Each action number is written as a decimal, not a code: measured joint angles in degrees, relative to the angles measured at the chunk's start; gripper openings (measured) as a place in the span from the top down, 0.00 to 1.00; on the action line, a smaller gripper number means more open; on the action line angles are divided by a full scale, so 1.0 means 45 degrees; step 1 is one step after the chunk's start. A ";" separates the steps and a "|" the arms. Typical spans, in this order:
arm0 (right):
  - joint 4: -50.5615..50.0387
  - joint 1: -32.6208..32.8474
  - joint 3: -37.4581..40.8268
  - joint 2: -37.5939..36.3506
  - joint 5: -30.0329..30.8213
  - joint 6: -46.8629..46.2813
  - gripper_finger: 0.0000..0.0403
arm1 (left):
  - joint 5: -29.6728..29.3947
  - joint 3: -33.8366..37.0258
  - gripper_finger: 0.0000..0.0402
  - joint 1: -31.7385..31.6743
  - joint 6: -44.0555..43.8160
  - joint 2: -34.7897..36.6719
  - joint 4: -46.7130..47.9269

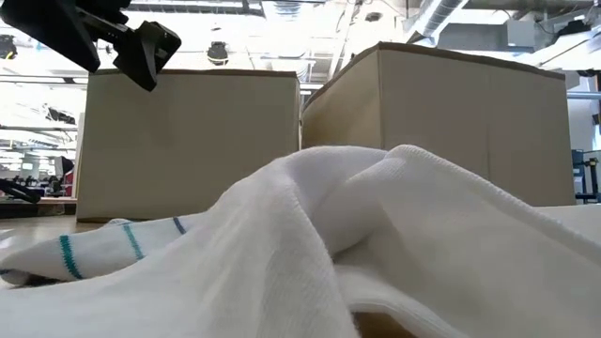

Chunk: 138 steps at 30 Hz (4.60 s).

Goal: Sort clothes
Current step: Put the top white sock into the left laundry organizer

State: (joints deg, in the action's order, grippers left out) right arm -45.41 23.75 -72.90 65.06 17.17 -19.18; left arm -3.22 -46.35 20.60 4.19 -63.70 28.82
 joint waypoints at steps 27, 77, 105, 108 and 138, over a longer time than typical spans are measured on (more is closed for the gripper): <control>0.6334 0.2429 0.0000 1.0092 -0.0578 -0.0072 0.49 | -0.0010 0.0000 0.39 0.0000 -0.0740 -0.0010 -0.0636; 0.7209 0.2259 0.0000 0.5314 0.6137 0.6943 1.00 | 0.2259 0.0000 0.39 -0.1338 -0.1543 -0.5267 -1.2547; 0.6891 0.1775 0.0000 0.5387 0.6168 0.6504 0.99 | 0.1903 -0.0005 0.98 -0.1530 0.0230 -0.6091 -1.4465; 0.6758 0.1818 0.0000 0.5387 0.6164 0.6116 0.99 | 0.1943 0.0000 0.99 -0.1406 0.0900 -0.5854 -1.4448; 0.3440 0.3213 0.0000 0.5614 0.6105 0.0556 0.65 | -0.4271 -0.0014 1.00 -0.3402 0.7489 0.2840 -0.9285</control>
State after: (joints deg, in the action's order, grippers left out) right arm -29.93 38.21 -72.90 90.32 44.64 -16.68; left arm -22.44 -46.41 5.29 37.89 -50.92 -12.97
